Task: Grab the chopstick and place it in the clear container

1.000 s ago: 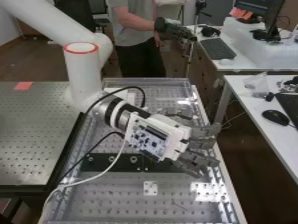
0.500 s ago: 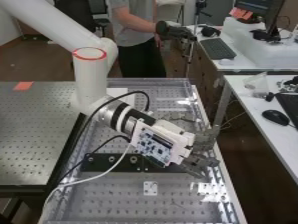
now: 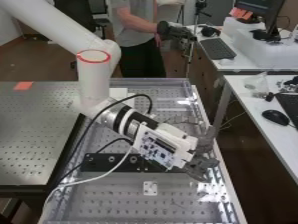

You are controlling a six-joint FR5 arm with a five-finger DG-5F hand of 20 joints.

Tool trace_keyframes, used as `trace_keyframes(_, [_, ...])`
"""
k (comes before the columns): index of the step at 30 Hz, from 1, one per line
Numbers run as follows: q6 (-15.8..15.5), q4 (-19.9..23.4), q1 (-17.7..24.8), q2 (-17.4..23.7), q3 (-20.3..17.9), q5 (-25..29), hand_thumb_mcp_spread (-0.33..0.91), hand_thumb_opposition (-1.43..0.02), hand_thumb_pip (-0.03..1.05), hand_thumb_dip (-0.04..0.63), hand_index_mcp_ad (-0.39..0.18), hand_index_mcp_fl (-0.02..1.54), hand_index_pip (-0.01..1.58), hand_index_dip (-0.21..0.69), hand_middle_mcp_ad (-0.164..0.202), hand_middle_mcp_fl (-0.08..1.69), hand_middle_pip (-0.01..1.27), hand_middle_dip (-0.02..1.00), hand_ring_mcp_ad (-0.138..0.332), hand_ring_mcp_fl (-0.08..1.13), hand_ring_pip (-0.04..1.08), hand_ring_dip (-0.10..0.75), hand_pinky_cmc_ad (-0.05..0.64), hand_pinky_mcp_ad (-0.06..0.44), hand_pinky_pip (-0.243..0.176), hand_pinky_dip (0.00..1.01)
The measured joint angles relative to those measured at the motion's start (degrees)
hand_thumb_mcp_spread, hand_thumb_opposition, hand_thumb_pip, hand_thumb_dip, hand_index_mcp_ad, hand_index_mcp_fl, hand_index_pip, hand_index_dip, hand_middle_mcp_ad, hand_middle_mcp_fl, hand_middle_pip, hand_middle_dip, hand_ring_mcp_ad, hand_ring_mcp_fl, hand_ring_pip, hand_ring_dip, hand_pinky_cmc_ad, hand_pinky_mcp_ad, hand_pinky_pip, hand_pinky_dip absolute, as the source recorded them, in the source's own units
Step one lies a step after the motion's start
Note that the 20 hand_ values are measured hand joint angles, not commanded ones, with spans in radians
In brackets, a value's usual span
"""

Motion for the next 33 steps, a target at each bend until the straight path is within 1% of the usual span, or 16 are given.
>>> trace_keyframes(5, [-1.09, -0.66, -0.16, -0.20, 0.72, -0.52, 0.53, -0.80, 0.51, 0.290, -0.225, 0.55, 0.94, 0.183, 0.058, 0.87, 0.18, 0.66, 0.087, 0.43, 0.10, 0.379, 0.379, 0.297, -0.035, 0.16])
trace_keyframes(7, [-1.36, -0.88, -0.21, -0.32, 0.82, -0.58, 0.54, -0.80, 0.51, 0.278, -0.225, 0.55, 0.94, 0.183, 0.058, 0.87, 0.18, 0.67, 0.087, 0.43, 0.10, 0.382, 0.379, 0.297, -0.035, 0.16])
trace_keyframes(8, [-1.31, -1.08, -0.27, -0.45, 0.89, -0.63, 0.54, -0.80, 0.51, 0.278, -0.225, 0.55, 0.94, 0.183, 0.058, 0.87, 0.18, 0.67, 0.087, 0.43, 0.10, 0.396, 0.380, 0.297, -0.035, 0.16])
trace_keyframes(13, [-0.85, -1.74, -0.67, -0.89, 0.87, -0.68, 0.54, -0.80, 0.53, 0.278, -0.237, 0.55, 0.93, 0.183, 0.058, 0.86, 0.20, 0.67, 0.087, 0.43, 0.10, 0.407, 0.374, 0.297, -0.037, 0.15])
trace_keyframes(14, [-0.81, -1.72, -0.72, -0.91, 0.82, -0.75, 0.54, -0.80, 0.53, 0.278, -0.237, 0.55, 0.93, 0.183, 0.058, 0.86, 0.20, 0.67, 0.087, 0.43, 0.10, 0.407, 0.370, 0.297, -0.030, 0.15])
trace_keyframes(15, [-0.79, -1.70, -0.75, -0.91, 0.78, -0.84, 0.54, -0.80, 0.53, 0.278, -0.237, 0.56, 0.94, 0.183, 0.058, 0.86, 0.20, 0.67, 0.087, 0.43, 0.10, 0.407, 0.380, 0.297, -0.021, 0.16])
trace_keyframes(17, [-0.79, -1.72, -0.88, -0.96, 0.72, -1.16, 0.54, -0.80, 0.53, 0.278, -0.237, 0.55, 0.92, 0.183, 0.058, 0.85, 0.20, 0.67, 0.087, 0.43, 0.10, 0.407, 0.375, 0.297, -0.019, 0.16])
trace_keyframes(23, [-0.98, -1.99, -1.04, -1.14, 0.88, -1.33, 0.54, -0.80, 0.52, 0.278, -0.237, 0.59, 0.92, 0.183, 0.058, 0.86, 0.23, 0.67, 0.089, 0.44, 0.10, 0.414, 0.380, 0.297, -0.019, 0.16])
trace_keyframes(27, [-1.31, -2.11, -1.18, -1.36, 1.25, -1.31, 0.53, -0.80, 0.51, 0.278, -0.237, 0.62, 0.90, 0.183, 0.059, 0.86, 0.26, 0.67, 0.086, 0.48, 0.09, 0.414, 0.380, 0.297, -0.019, 0.16])
trace_keyframes(28, [-1.39, -2.09, -1.23, -1.40, 1.34, -1.29, 0.55, -0.80, 0.51, 0.278, -0.239, 0.62, 0.90, 0.183, 0.063, 0.88, 0.27, 0.67, 0.084, 0.48, 0.09, 0.414, 0.380, 0.297, -0.019, 0.16])
trace_keyframes(33, [-1.74, -2.06, -1.37, -1.42, 1.48, -1.26, 0.56, -0.80, 0.51, 0.278, -0.239, 0.66, 0.90, 0.183, 0.059, 0.89, 0.30, 0.67, 0.082, 0.49, 0.10, 0.442, 0.380, 0.295, -0.017, 0.16])
